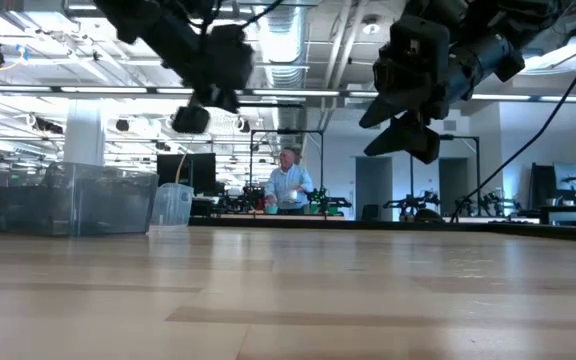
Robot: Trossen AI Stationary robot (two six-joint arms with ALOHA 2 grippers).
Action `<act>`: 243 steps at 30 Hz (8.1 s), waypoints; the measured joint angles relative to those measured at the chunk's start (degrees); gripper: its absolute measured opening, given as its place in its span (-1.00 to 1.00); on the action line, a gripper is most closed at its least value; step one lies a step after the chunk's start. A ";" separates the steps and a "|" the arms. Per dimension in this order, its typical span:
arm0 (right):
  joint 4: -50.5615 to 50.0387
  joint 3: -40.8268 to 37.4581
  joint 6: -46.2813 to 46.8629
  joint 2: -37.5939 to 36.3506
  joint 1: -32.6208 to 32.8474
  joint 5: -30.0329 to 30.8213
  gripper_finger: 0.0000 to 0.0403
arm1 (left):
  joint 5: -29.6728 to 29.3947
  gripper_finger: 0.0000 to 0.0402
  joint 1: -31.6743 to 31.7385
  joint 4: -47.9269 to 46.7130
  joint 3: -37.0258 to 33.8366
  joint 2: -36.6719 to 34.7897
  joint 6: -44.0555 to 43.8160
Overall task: Sort pens & pencils
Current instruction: Put the green pencil into the white bin, then put the black pen into the black bin
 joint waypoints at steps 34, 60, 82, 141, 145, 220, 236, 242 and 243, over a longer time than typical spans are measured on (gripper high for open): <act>-0.07 0.00 -4.60 0.00 2.92 2.43 0.21 | 22.62 -0.94 37.04 -51.83 0.02 -16.80 -59.21; -0.05 0.00 -4.66 0.00 4.54 4.08 0.21 | 24.09 -0.93 44.24 -41.09 -2.08 3.26 -54.35; -0.09 0.00 -4.61 0.00 4.79 4.06 0.21 | 24.37 -0.80 47.68 -42.21 -1.49 7.98 -49.35; 3.25 -0.02 -4.54 0.00 4.79 4.08 0.21 | 18.51 -0.59 42.74 -42.49 1.45 3.84 -47.58; 1.98 -0.02 -4.42 0.00 4.79 4.03 0.21 | 20.98 -0.59 39.47 -42.54 2.84 -2.11 -48.58; -53.87 27.80 101.06 22.41 55.06 13.24 0.21 | 54.90 -0.59 -10.44 -27.76 1.57 -1.83 -58.67; -49.69 27.51 102.05 28.64 54.90 13.41 0.21 | 54.90 -0.59 -10.44 -27.79 1.57 -1.87 -58.46; -48.52 27.83 100.36 31.69 54.95 13.81 0.21 | 54.90 -0.59 -10.44 -27.81 1.57 -1.87 -58.00; -48.42 27.77 100.47 31.67 54.95 13.80 0.21 | 54.92 -0.59 -10.42 -27.79 1.57 -1.87 -58.00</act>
